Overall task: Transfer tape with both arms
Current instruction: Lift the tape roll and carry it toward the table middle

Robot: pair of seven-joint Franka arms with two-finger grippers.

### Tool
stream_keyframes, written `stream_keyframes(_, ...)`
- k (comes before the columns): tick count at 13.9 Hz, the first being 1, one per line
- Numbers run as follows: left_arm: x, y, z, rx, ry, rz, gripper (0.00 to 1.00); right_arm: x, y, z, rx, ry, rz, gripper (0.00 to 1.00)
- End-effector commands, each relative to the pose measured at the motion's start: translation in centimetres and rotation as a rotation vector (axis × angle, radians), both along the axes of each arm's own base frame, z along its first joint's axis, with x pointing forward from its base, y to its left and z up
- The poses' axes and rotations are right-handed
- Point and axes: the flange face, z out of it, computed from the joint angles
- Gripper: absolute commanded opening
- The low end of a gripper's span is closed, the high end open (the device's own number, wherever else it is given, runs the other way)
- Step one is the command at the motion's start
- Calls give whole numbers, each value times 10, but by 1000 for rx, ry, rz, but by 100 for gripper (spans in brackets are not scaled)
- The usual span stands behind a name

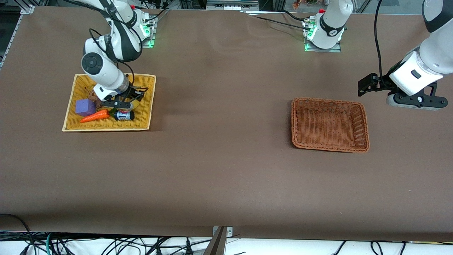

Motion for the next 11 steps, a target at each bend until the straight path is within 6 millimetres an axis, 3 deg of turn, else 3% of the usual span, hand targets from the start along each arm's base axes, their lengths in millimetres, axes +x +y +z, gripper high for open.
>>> stream_keyframes(1, 3, 0, 5, 23, 4, -13, 100, 35, 42, 105, -21, 7, 7, 0)
stream_keyframes(3, 3, -1, 5, 23, 4, -15, 100, 45, 103, 139, -18, 6, -59, 0)
stream_keyframes(5, 3, 0, 5, 23, 4, -13, 100, 44, 165, 142, 15, -2, -119, 0)
stream_keyframes(7, 3, 0, 5, 23, 4, -13, 100, 44, 229, 126, 61, 19, -191, 0)
stream_keyframes(8, 3, 0, 5, 23, 4, -13, 100, 36, 272, 121, 95, 11, -212, 0)
stream_keyframes(9, 3, 0, 5, 23, 4, -12, 100, 33, 303, 106, 99, 7, -221, 0)
stream_keyframes(11, 3, 0, 5, 23, 4, -13, 100, 34, 345, 73, 64, -12, -217, 0)
